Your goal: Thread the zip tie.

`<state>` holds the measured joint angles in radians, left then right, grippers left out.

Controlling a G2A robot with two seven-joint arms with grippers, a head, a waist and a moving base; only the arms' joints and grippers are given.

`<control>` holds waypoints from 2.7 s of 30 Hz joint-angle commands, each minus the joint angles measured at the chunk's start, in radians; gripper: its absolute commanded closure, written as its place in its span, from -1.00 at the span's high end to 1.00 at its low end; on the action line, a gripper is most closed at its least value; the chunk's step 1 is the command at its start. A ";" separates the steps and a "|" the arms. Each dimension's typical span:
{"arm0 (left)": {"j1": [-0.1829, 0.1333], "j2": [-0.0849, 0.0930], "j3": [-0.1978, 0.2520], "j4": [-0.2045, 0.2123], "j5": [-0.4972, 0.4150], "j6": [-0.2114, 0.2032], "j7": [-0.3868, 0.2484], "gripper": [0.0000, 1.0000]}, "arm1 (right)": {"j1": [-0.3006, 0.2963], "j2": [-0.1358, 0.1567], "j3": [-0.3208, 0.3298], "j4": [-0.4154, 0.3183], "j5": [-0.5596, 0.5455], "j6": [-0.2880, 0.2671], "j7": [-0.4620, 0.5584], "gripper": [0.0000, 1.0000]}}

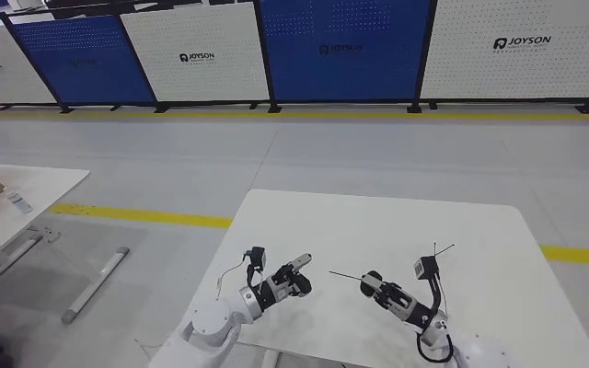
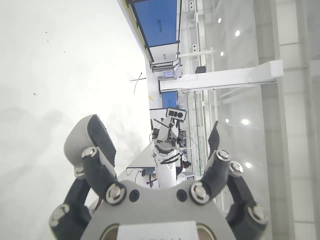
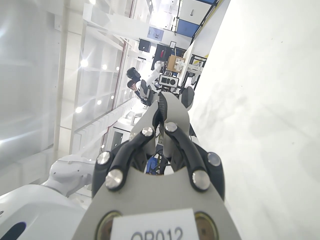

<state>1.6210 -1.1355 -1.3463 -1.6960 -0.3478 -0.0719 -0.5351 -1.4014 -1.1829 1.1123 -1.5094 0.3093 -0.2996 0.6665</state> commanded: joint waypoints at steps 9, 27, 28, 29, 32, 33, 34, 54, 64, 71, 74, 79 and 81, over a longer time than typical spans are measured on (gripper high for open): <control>0.010 -0.004 0.059 0.019 -0.016 -0.038 -0.027 1.00 | 0.013 -0.014 -0.031 0.007 0.060 -0.017 -0.045 -1.00; 0.006 -0.017 0.115 -0.003 -0.071 -0.086 0.061 1.00 | 0.045 -0.031 -0.095 0.035 0.052 0.011 -0.048 -1.00; 0.000 -0.019 0.120 -0.001 -0.078 -0.085 0.072 1.00 | 0.047 -0.032 -0.100 0.036 0.050 0.011 -0.047 -1.00; -0.007 -0.020 0.124 0.003 -0.084 -0.080 0.085 1.00 | 0.049 -0.033 -0.105 0.037 0.052 0.013 -0.042 -1.00; -0.022 -0.022 0.133 0.007 -0.074 -0.055 0.106 1.00 | 0.060 -0.036 -0.111 0.046 0.090 0.019 0.000 -1.00; -0.022 -0.022 0.133 0.007 -0.074 -0.055 0.106 1.00 | 0.060 -0.036 -0.111 0.046 0.090 0.019 0.000 -1.00; -0.022 -0.022 0.133 0.007 -0.074 -0.055 0.106 1.00 | 0.060 -0.036 -0.111 0.046 0.090 0.019 0.000 -1.00; -0.031 -0.019 0.134 0.024 -0.117 -0.128 0.038 0.56 | 0.060 -0.036 -0.111 0.046 0.090 0.019 0.000 -1.00; -0.027 -0.015 0.134 0.029 -0.077 -0.150 0.043 -0.48 | 0.060 -0.036 -0.111 0.046 0.090 0.019 0.000 -1.00; -0.017 -0.013 0.145 0.033 -0.014 -0.196 0.065 -0.60 | 0.060 -0.036 -0.111 0.046 0.090 0.019 0.000 -1.00; -0.013 -0.011 0.142 0.029 -0.010 -0.202 0.065 -0.54 | 0.060 -0.036 -0.111 0.046 0.090 0.019 0.000 -1.00; -0.009 -0.009 0.140 0.026 -0.011 -0.205 0.057 -0.48 | 0.060 -0.036 -0.111 0.046 0.090 0.019 0.000 -1.00; -0.008 -0.008 0.139 0.026 -0.013 -0.207 0.054 -0.74 | 0.060 -0.036 -0.111 0.046 0.090 0.019 0.000 -1.00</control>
<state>1.6125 -1.1436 -1.2071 -1.6699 -0.3597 -0.2778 -0.4799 -1.3410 -1.2186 1.0018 -1.4634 0.3996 -0.2807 0.6665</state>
